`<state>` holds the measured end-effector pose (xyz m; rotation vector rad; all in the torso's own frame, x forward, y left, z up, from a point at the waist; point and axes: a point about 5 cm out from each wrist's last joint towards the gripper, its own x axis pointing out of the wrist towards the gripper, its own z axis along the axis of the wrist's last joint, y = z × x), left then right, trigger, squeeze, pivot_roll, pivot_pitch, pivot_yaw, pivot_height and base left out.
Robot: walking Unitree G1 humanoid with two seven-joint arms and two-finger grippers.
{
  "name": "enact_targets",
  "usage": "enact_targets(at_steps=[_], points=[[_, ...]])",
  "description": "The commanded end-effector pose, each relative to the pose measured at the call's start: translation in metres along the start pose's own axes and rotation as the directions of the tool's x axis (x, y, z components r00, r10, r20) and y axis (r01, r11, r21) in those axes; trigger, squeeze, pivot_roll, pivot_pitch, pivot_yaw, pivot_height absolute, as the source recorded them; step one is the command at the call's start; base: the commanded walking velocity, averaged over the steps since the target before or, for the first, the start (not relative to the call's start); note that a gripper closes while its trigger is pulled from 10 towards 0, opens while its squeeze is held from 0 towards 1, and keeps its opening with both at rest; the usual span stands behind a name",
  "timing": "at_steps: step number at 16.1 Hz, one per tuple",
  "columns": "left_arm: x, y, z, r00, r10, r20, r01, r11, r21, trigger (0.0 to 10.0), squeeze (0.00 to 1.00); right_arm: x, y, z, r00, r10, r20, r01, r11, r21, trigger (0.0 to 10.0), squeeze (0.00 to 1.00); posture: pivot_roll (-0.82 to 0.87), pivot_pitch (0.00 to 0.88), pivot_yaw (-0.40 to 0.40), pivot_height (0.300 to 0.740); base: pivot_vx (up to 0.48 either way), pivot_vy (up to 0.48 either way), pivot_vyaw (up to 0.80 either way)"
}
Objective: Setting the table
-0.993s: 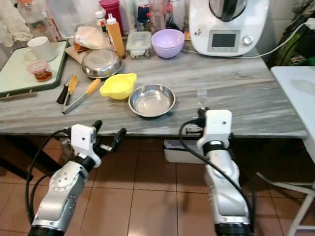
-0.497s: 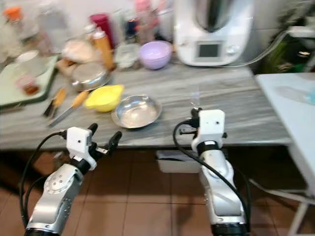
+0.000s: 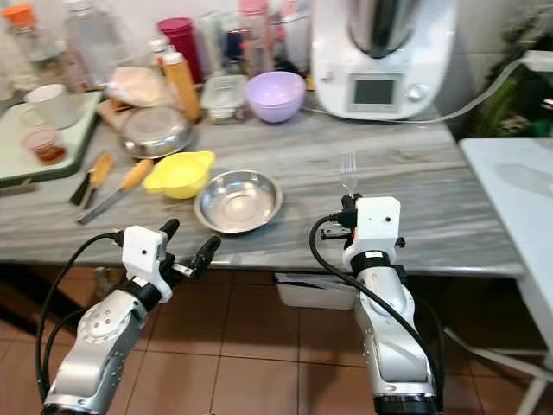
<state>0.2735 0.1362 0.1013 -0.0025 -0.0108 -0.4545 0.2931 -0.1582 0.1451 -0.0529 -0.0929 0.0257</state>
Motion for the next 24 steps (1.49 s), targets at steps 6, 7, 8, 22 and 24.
enact_targets(at_steps=[6, 7, 8, 22, 24], points=[[-0.020, -0.008, 0.003, 0.963, -0.263, -0.060, 0.264, 0.964, 0.018, 10.0, 0.00, 0.007, 0.000, 0.000, 0.999, -0.025, -0.022, 0.027, 0.994, 0.105, 10.0, 0.00, -0.03, 0.130, 0.094, 0.740, 0.000, 0.000, 0.00], [-0.021, -0.010, 0.004, 0.957, -0.286, -0.059, 0.287, 0.958, 0.013, 10.0, 0.00, 0.009, 0.000, 0.000, 0.999, -0.025, -0.026, 0.028, 0.993, 0.117, 10.0, 0.00, -0.03, 0.135, 0.097, 0.740, 0.000, 0.000, 0.00], [-0.022, -0.010, 0.004, 0.955, -0.292, -0.057, 0.293, 0.956, 0.012, 10.0, 0.00, 0.012, 0.001, -0.001, 0.999, -0.032, -0.036, 0.037, 0.988, 0.150, 10.0, 0.00, -0.02, 0.137, 0.100, 0.740, 0.000, 0.000, 0.00], [-0.024, -0.020, 0.010, 0.939, -0.337, -0.072, 0.338, 0.941, -0.006, 10.0, 0.00, 0.046, 0.044, -0.020, 0.984, 0.049, -0.173, 0.017, 0.933, 0.360, 10.0, 0.00, -0.01, 0.135, 0.103, 0.740, 0.000, 0.000, 0.00], [-0.024, -0.024, 0.012, 0.928, -0.364, -0.076, 0.363, 0.931, -0.033, 10.0, 0.00, 0.049, 0.047, -0.025, 0.979, 0.055, -0.195, 0.022, 0.927, 0.374, 10.0, 0.00, -0.01, 0.131, 0.100, 0.740, 0.000, 0.000, 0.00]])
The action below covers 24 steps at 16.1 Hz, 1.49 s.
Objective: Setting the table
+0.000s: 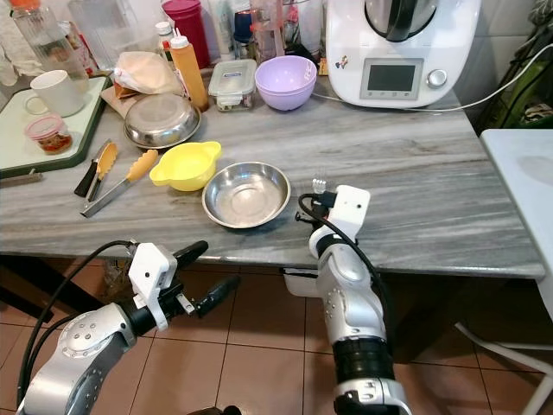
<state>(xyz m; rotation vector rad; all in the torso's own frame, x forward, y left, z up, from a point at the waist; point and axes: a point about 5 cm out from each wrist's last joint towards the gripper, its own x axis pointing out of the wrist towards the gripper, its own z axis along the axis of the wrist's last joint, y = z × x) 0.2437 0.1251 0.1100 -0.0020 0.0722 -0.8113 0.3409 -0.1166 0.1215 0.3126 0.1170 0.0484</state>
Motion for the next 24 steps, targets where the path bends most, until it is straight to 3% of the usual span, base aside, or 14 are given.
enact_targets(at_steps=[1, 16, 17, 18, 19, 24], points=[[-0.002, -0.002, 0.003, 1.000, -0.017, 0.000, 0.017, 1.000, -0.001, 10.0, 0.00, 0.003, 0.006, -0.001, 1.000, 0.008, -0.008, -0.008, 1.000, 0.014, 10.0, 0.00, -0.01, 0.132, 0.100, 0.740, 0.000, 0.000, 0.00], [0.004, 0.007, -0.002, 1.000, 0.012, 0.004, -0.012, 1.000, -0.006, 10.0, 0.00, 0.019, 0.007, -0.023, 0.986, -0.014, -0.166, 0.011, 1.000, -0.017, 10.0, 0.00, -0.01, 0.116, 0.091, 0.740, 0.000, 0.000, 0.00], [0.004, 0.008, -0.003, 1.000, 0.013, 0.003, -0.013, 1.000, -0.005, 10.0, 0.00, 0.019, 0.007, -0.023, 0.986, -0.012, -0.168, 0.009, 1.000, -0.017, 10.0, 0.24, -0.01, 0.116, 0.091, 0.740, 0.000, 0.000, 0.00], [0.004, 0.008, -0.003, 1.000, 0.013, 0.003, -0.013, 1.000, -0.005, 10.0, 0.00, 0.019, 0.007, -0.024, 0.985, -0.016, -0.172, 0.012, 1.000, -0.022, 10.0, 0.88, -0.01, 0.116, 0.091, 0.740, 0.000, 0.000, 0.00], [0.004, 0.008, -0.003, 1.000, 0.014, 0.002, -0.014, 1.000, -0.005, 10.0, 0.00, 0.019, 0.007, -0.024, 0.985, -0.019, -0.174, 0.014, 1.000, -0.026, 10.0, 1.00, -0.01, 0.116, 0.092, 0.740, 0.000, 0.000, 0.00], [0.005, 0.008, -0.004, 1.000, 0.014, 0.001, -0.014, 1.000, -0.003, 10.0, 0.00, 0.019, 0.003, -0.024, 0.985, -0.042, -0.168, 0.030, 0.997, -0.074, 10.0, 1.00, -0.01, 0.115, 0.093, 0.740, 0.000, 0.000, 0.00]])
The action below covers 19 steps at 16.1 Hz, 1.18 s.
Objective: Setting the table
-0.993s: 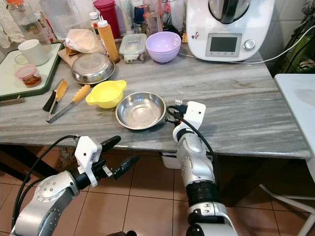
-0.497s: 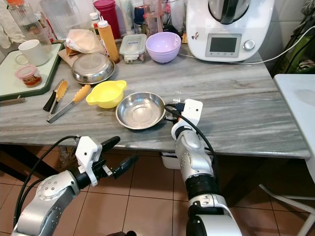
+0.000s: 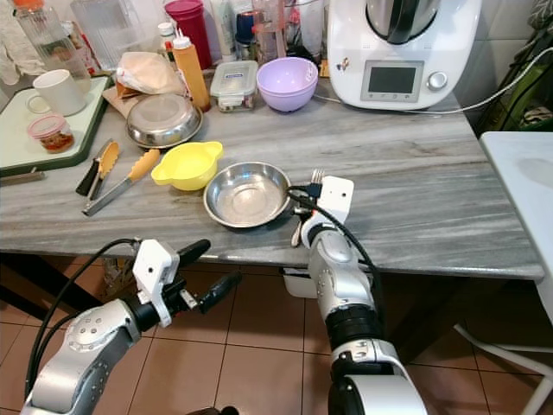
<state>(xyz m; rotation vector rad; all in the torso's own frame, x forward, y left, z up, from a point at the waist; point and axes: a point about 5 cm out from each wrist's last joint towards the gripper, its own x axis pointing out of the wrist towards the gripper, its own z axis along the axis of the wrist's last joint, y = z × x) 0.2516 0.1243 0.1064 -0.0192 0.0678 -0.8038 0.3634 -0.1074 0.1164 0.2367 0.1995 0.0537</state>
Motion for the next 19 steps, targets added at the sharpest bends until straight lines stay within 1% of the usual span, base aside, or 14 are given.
enact_targets(at_steps=[1, 5, 6, 7, 11, 12, 13, 15, 16, 17, 18, 19], points=[[-0.001, 0.002, -0.001, 1.000, 0.005, -0.009, -0.005, 1.000, 0.013, 10.0, 0.00, -0.003, -0.003, -0.019, 0.997, -0.019, -0.074, 0.018, 1.000, -0.022, 10.0, 1.00, -0.01, 0.115, 0.093, 0.740, 0.000, 0.000, 0.00], [0.000, 0.002, 0.001, 1.000, 0.012, -0.004, -0.012, 1.000, 0.026, 10.0, 0.00, -0.005, -0.003, -0.007, 1.000, -0.002, -0.007, 0.002, 0.995, -0.100, 10.0, 1.00, -0.01, 0.118, 0.088, 0.740, 0.000, 0.000, 0.00], [0.000, 0.002, 0.001, 1.000, 0.014, -0.004, -0.014, 1.000, 0.026, 10.0, 0.00, -0.007, -0.004, -0.005, 1.000, 0.000, 0.010, 0.001, 0.995, -0.105, 10.0, 1.00, -0.01, 0.116, 0.087, 0.740, 0.000, 0.000, 0.00], [0.000, 0.001, 0.001, 1.000, 0.019, -0.001, -0.019, 1.000, 0.021, 10.0, 0.00, -0.012, -0.005, 0.001, 0.999, 0.017, 0.050, -0.010, 0.991, -0.135, 10.0, 1.00, -0.01, 0.115, 0.086, 0.740, 0.000, 0.000, 0.00], [0.000, 0.000, 0.001, 1.000, 0.027, 0.003, -0.027, 1.000, 0.015, 10.0, 0.00, -0.024, -0.007, 0.005, 0.994, 0.038, 0.106, -0.012, 0.974, -0.228, 10.0, 1.00, -0.01, 0.114, 0.085, 0.740, 0.000, 0.000, 0.00], [0.000, 0.000, 0.001, 1.000, 0.027, 0.004, -0.027, 1.000, 0.015, 10.0, 0.00, -0.027, -0.010, 0.006, 0.992, 0.029, 0.119, 0.000, 0.970, -0.244, 10.0, 1.00, -0.01, 0.114, 0.085, 0.740, 0.000, 0.000, 0.00], [0.001, 0.000, 0.001, 1.000, 0.028, 0.006, -0.028, 0.999, 0.016, 10.0, 0.00, -0.032, -0.020, 0.006, 0.991, -0.002, 0.135, 0.036, 0.967, -0.250, 10.0, 1.00, -0.02, 0.110, 0.085, 0.740, 0.000, 0.000, 0.00], [0.002, 0.001, 0.001, 1.000, 0.028, 0.007, -0.028, 0.999, 0.017, 10.0, 0.00, -0.034, -0.028, 0.007, 0.989, -0.023, 0.145, 0.060, 0.965, -0.257, 10.0, 1.00, -0.02, 0.109, 0.085, 0.740, 0.000, 0.000, 0.00], [0.002, 0.001, 0.001, 1.000, 0.030, 0.009, -0.030, 0.999, 0.018, 10.0, 0.00, -0.037, -0.034, 0.008, 0.987, -0.041, 0.154, 0.081, 0.961, -0.264, 10.0, 1.00, -0.02, 0.107, 0.086, 0.740, 0.000, 0.000, 0.00], [0.003, 0.001, 0.000, 0.999, 0.033, 0.008, -0.033, 0.999, 0.016, 10.0, 0.00, -0.039, -0.040, 0.007, 0.988, -0.054, 0.144, 0.090, 0.964, -0.251, 10.0, 1.00, -0.03, 0.104, 0.088, 0.740, 0.000, 0.000, 0.00], [0.003, 0.001, -0.001, 0.999, 0.032, 0.007, -0.033, 0.999, 0.014, 10.0, 0.00, -0.039, -0.041, 0.008, 0.988, -0.049, 0.145, 0.084, 0.967, -0.241, 10.0, 0.96, -0.03, 0.106, 0.090, 0.740, 0.000, 0.000, 0.00], [0.003, 0.001, -0.001, 0.999, 0.032, 0.006, -0.032, 0.999, 0.012, 10.0, 0.00, -0.038, -0.040, 0.010, 0.988, -0.044, 0.148, 0.077, 0.971, -0.227, 10.0, 0.43, -0.02, 0.107, 0.090, 0.740, 0.000, 0.000, 0.00]])
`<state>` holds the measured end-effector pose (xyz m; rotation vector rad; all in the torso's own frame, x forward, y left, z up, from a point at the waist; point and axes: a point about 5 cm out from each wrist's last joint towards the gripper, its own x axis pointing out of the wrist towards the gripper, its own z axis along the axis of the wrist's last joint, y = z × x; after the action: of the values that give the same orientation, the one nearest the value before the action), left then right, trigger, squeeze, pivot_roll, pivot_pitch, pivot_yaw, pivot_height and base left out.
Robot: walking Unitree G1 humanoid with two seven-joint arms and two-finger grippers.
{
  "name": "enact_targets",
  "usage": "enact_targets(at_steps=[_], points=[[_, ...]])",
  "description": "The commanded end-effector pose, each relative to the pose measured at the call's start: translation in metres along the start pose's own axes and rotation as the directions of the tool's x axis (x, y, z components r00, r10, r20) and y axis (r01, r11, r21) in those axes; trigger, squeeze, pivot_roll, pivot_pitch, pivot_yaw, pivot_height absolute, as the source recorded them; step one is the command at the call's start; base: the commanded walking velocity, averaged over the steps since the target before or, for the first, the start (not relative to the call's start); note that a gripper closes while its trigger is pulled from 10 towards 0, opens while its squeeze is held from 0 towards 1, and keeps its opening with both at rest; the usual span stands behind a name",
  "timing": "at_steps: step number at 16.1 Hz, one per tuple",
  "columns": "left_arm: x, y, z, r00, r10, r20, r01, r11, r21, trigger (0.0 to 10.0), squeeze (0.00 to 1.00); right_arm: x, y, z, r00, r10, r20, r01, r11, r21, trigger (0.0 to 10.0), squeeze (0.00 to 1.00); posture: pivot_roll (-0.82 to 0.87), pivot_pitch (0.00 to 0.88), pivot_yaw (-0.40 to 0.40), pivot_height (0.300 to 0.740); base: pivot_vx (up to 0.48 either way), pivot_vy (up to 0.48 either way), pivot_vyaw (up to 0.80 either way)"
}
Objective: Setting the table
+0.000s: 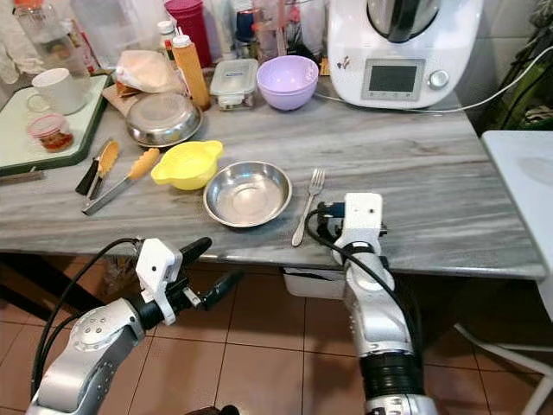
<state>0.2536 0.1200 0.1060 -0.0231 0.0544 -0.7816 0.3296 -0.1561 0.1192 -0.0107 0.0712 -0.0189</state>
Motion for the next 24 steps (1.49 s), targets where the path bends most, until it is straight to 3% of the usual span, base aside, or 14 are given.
enact_targets(at_steps=[1, 6, 7, 12, 13, 14, 16, 19, 20, 22, 23, 24], points=[[-0.001, 0.003, -0.002, 1.000, 0.009, -0.011, -0.009, 1.000, 0.011, 10.0, 0.00, 0.006, 0.003, 0.009, 1.000, 0.008, 0.010, -0.009, 0.999, 0.036, 10.0, 0.00, -0.02, 0.110, 0.091, 0.740, 0.000, 0.000, 0.00], [-0.001, 0.004, -0.006, 1.000, 0.009, -0.020, -0.009, 1.000, 0.010, 10.0, 0.00, 0.029, 0.020, 0.022, 0.999, 0.043, -0.011, -0.043, 0.997, 0.069, 10.0, 0.00, -0.01, 0.114, 0.091, 0.740, 0.000, 0.000, 0.00], [-0.002, 0.004, -0.006, 1.000, 0.011, -0.021, -0.010, 1.000, 0.011, 10.0, 0.00, 0.030, 0.023, 0.020, 0.999, 0.043, -0.032, -0.041, 0.997, 0.067, 9.6, 0.00, 0.00, 0.114, 0.090, 0.740, 0.000, 0.000, 0.00], [-0.005, 0.003, -0.002, 1.000, 0.016, -0.021, -0.016, 1.000, 0.012, 10.0, 0.00, 0.034, 0.033, 0.012, 0.995, 0.042, -0.090, -0.036, 0.997, 0.072, 10.0, 0.00, 0.00, 0.120, 0.091, 0.740, 0.000, 0.000, 0.00], [-0.004, 0.002, -0.001, 1.000, 0.014, -0.020, -0.013, 1.000, 0.013, 10.0, 0.00, 0.035, 0.032, 0.011, 0.994, 0.044, -0.102, -0.037, 0.997, 0.071, 8.3, 0.00, 0.00, 0.120, 0.091, 0.740, 0.000, 0.000, 0.00], [-0.004, 0.002, -0.001, 1.000, 0.011, -0.020, -0.011, 1.000, 0.013, 10.0, 0.00, 0.036, 0.031, 0.010, 0.994, 0.037, -0.107, -0.029, 0.997, 0.073, 4.3, 0.00, 0.00, 0.121, 0.092, 0.740, 0.000, 0.000, 0.00], [-0.003, 0.001, 0.000, 1.000, 0.006, -0.022, -0.006, 1.000, 0.013, 10.0, 0.00, 0.037, 0.030, 0.009, 0.993, 0.038, -0.115, -0.030, 0.997, 0.071, 0.0, 0.00, 0.00, 0.123, 0.094, 0.740, 0.000, 0.000, 0.00], [-0.003, 0.000, 0.000, 1.000, 0.003, -0.026, -0.003, 1.000, 0.009, 10.0, 0.00, 0.041, 0.027, 0.009, 0.989, 0.047, -0.143, -0.040, 0.998, 0.052, 0.0, 0.00, 0.00, 0.123, 0.096, 0.740, 0.000, 0.000, 0.00], [-0.003, 0.000, 0.000, 1.000, 0.004, -0.029, -0.004, 1.000, 0.007, 10.0, 0.00, 0.042, 0.027, 0.008, 0.986, 0.050, -0.156, -0.044, 0.998, 0.045, 1.6, 0.00, 0.00, 0.125, 0.094, 0.740, 0.000, 0.000, 0.00], [-0.002, -0.001, 0.000, 1.000, 0.003, -0.031, -0.003, 1.000, 0.004, 10.0, 0.00, 0.043, 0.027, 0.009, 0.986, 0.060, -0.157, -0.057, 0.998, 0.025, 3.0, 0.00, 0.00, 0.125, 0.094, 0.740, 0.000, 0.000, 0.00], [-0.002, -0.001, 0.001, 0.999, 0.004, -0.032, -0.004, 1.000, 0.004, 10.0, 0.00, 0.044, 0.027, 0.009, 0.986, 0.061, -0.158, -0.058, 0.998, 0.026, 2.7, 0.00, 0.00, 0.124, 0.094, 0.740, 0.000, 0.000, 0.00], [-0.002, 0.000, 0.001, 0.999, 0.004, -0.033, -0.004, 1.000, 0.004, 10.0, 0.00, 0.044, 0.027, 0.009, 0.985, 0.064, -0.158, -0.061, 0.998, 0.025, 3.4, 0.00, 0.00, 0.124, 0.094, 0.740, 0.000, 0.000, 0.00]])
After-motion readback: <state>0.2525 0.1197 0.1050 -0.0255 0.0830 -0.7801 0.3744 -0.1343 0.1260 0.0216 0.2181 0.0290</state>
